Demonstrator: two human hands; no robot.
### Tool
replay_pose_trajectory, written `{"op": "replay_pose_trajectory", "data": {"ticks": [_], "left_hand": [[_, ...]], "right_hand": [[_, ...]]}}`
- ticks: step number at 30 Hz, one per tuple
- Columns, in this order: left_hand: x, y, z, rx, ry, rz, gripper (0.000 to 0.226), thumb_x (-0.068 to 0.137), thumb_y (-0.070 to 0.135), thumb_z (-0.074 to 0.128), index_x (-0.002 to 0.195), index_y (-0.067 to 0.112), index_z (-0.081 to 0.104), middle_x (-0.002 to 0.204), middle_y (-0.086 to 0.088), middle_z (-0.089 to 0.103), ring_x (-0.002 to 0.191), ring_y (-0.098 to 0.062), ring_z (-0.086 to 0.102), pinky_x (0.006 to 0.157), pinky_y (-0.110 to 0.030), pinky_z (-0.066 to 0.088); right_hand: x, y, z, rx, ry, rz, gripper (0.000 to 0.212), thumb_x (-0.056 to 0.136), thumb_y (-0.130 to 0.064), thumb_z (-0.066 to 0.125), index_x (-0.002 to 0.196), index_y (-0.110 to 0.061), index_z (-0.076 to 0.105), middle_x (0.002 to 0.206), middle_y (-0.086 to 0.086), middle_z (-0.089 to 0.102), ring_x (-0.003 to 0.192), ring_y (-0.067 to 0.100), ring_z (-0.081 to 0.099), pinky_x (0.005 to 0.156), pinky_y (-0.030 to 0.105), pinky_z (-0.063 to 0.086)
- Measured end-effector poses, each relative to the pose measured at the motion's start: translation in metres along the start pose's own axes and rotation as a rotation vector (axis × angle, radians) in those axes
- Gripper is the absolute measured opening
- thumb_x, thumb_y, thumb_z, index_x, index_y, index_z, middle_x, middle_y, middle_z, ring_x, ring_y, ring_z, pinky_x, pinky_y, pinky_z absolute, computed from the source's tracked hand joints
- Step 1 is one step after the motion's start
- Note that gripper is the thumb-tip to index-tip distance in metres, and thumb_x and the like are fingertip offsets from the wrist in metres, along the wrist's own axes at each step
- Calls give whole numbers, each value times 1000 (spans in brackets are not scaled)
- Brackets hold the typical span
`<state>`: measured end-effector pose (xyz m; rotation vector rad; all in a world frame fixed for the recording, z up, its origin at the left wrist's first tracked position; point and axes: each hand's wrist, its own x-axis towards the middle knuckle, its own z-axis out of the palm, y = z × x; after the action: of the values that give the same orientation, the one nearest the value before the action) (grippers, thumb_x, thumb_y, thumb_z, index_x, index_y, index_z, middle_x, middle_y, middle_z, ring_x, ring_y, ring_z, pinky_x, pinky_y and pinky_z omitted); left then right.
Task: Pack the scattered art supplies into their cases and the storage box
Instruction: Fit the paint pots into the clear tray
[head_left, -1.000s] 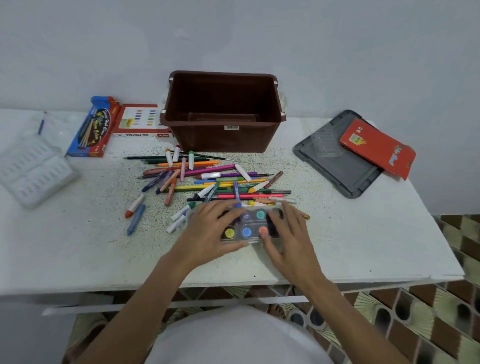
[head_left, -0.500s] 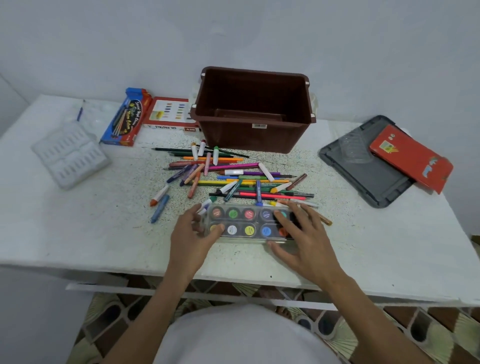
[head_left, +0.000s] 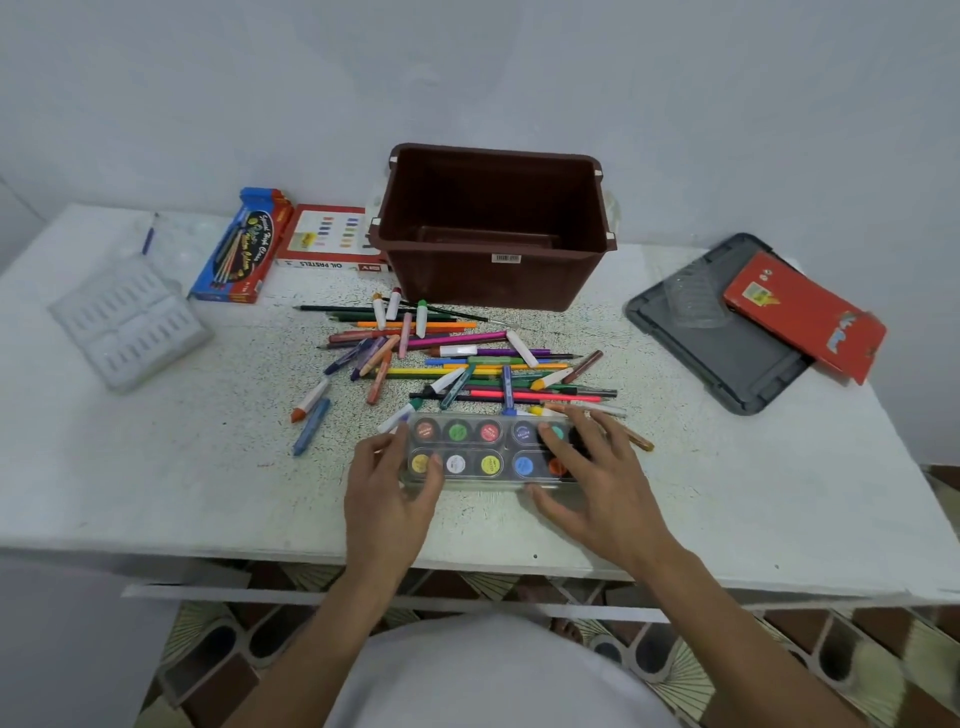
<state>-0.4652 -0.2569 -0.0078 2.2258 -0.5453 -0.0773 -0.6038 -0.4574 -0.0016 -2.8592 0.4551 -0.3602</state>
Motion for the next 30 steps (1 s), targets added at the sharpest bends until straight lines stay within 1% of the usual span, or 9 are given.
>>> {"op": "replay_pose_trajectory", "data": {"ticks": [3,5,7,11,13,17,21,26,30], "left_hand": [[7,-4,-7,79,-46,46,46,90,35,64,131,17,57,114,4,45,103,-9,46,84,-28,46],[14,-6,-10,172,-79,80,50,89,39,63,134,18,52,126,-2,46,117,-16,40,97,-35,38],[22,-3,-13,262,-106,212,56,87,48,54,136,22,48,136,-1,44,126,-18,35,100,-38,29],[46,10,-22,436,-484,450,89,75,78,36,149,30,29,150,5,34,137,-18,26,111,-38,15],[61,16,-23,576,-641,490,103,70,83,48,153,32,17,153,4,29,140,-20,23,115,-42,9],[73,30,-15,753,-663,611,99,76,65,64,153,30,13,141,-2,39,130,-23,33,113,-42,18],[77,37,-15,841,-669,658,101,76,63,64,153,24,12,137,-5,40,125,-24,37,107,-39,27],[82,47,-21,854,-712,670,109,75,70,62,154,16,10,145,-5,40,130,-24,38,110,-37,26],[94,67,-37,805,-817,604,108,73,70,67,154,20,17,145,-3,41,131,-23,38,113,-40,29]], "right_hand": [[4,4,-6,-4,-20,-30,67,86,-63,52,138,-21,56,144,12,50,128,37,43,103,52,45],[7,8,-11,-5,-69,-47,75,84,-67,50,144,-22,47,144,10,50,127,34,43,100,52,46],[10,11,-16,-14,-127,-32,88,81,-71,47,151,-20,35,145,7,49,126,29,40,101,47,45],[19,17,-23,-59,-260,-5,105,74,-79,41,158,-22,14,146,2,45,123,24,34,100,43,42],[25,18,-28,-91,-326,-24,109,73,-81,40,158,-25,3,148,1,41,126,23,33,103,43,39],[33,13,-34,-107,-422,-76,107,82,-70,57,157,-29,-8,153,2,33,130,24,31,108,40,33],[40,8,-39,-138,-462,-92,107,82,-68,60,156,-29,-7,152,3,34,130,24,33,109,39,35],[50,11,-53,-130,-500,-113,107,77,-71,62,157,-26,7,152,3,38,131,24,37,108,37,38],[69,7,-80,-106,-549,-124,106,73,-70,68,156,-26,19,147,0,45,122,21,45,95,31,40]]}}
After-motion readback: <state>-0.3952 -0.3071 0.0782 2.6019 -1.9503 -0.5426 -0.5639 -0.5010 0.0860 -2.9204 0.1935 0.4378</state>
